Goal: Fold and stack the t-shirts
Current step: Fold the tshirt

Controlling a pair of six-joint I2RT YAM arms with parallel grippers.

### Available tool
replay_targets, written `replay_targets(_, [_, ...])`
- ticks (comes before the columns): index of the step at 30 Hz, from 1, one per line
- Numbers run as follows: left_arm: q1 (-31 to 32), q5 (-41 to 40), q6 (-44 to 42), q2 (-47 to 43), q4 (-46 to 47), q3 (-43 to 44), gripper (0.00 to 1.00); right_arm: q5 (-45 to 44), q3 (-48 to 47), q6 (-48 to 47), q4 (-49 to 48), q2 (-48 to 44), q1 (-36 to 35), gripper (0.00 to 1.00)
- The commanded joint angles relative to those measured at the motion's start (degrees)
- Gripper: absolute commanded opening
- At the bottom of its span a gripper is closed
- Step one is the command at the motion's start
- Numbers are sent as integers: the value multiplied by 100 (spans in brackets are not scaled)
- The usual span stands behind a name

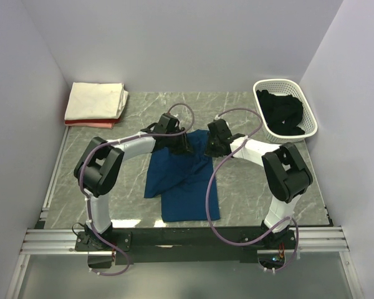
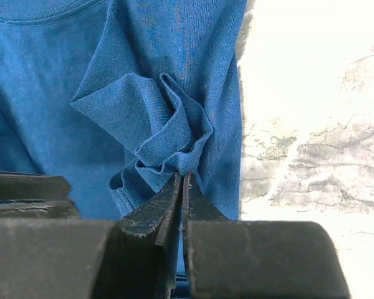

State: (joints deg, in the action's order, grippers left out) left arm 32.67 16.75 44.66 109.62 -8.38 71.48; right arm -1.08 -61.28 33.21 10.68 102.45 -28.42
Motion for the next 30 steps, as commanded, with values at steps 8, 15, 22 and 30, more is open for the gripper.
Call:
replay_targets(8, [170, 92, -133, 384, 162, 463, 41, -6, 116, 36, -127, -287, 74, 5])
replay_targets(15, [205, 170, -90, 560, 293, 551, 43, 29, 107, 36, -145, -305, 83, 5])
replay_targets(22, [240, 214, -10, 709, 372, 665, 35, 64, 116, 45, -171, -331, 100, 6])
replay_targets(30, [232, -93, -45, 78, 294, 314, 3, 212, 81, 71, -250, -445, 127, 6])
